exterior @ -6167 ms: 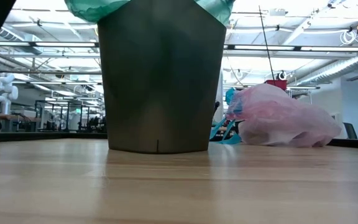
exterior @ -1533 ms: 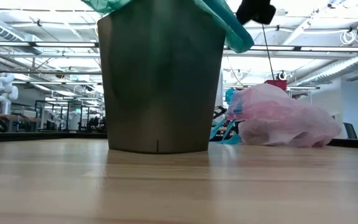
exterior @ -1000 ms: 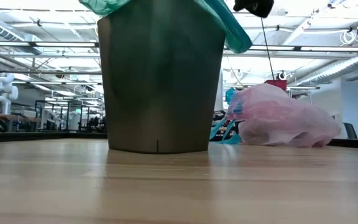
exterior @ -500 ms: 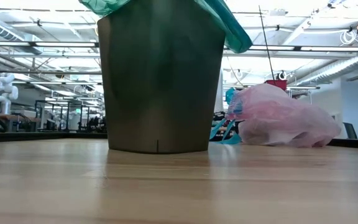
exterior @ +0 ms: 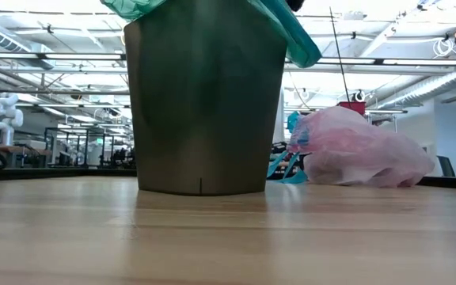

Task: Place trash/remove bag and relplace
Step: Insert a new trash bag into the bin

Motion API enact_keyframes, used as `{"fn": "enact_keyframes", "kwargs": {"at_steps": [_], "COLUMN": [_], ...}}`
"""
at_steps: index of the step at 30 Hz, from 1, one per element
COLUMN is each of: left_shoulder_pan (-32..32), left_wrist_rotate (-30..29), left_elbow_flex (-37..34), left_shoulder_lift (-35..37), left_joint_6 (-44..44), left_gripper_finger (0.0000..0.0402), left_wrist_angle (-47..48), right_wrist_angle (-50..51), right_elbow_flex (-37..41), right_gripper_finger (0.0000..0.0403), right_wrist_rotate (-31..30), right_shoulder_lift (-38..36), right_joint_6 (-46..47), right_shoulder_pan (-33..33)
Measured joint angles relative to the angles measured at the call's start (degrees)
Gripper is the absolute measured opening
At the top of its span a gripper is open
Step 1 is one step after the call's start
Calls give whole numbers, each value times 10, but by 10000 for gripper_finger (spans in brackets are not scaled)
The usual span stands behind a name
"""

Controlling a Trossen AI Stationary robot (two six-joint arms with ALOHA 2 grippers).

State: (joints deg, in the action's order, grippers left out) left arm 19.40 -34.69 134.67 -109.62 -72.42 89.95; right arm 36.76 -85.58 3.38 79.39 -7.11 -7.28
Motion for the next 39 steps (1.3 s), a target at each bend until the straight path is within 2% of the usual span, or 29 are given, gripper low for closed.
{"fn": "enact_keyframes", "kwargs": {"at_steps": [4,11,19,26,29,32,35,39], "left_shoulder_pan": [-23,-57,-120,-153,-153,-165,-165,-163], "left_wrist_rotate": [18,19,17,56,90,201,292,318], "left_elbow_flex": [0,0,-1,-1,-1,-1,-1,-1], "left_shoulder_lift": [8,38,83,136,141,132,120,99], "left_joint_6": [45,109,190,277,290,382,432,445], "left_gripper_finger": [2,1,1,0,0,0,0,0], "left_wrist_angle": [1,1,1,0,-4,-25,-52,-19], "right_wrist_angle": [-28,-52,-112,-134,-141,-148,-156,-156], "right_elbow_flex": [0,0,0,0,0,0,0,0], "right_gripper_finger": [8,1,0,0,0,0,0,0], "right_wrist_rotate": [4,55,60,90,91,97,105,105], "right_shoulder_lift": [10,62,95,108,113,113,113,113], "right_joint_6": [0,0,-11,-9,-9,-10,-6,1], "right_shoulder_pan": [-29,-76,-120,-160,-168,-171,-171,-171]}}
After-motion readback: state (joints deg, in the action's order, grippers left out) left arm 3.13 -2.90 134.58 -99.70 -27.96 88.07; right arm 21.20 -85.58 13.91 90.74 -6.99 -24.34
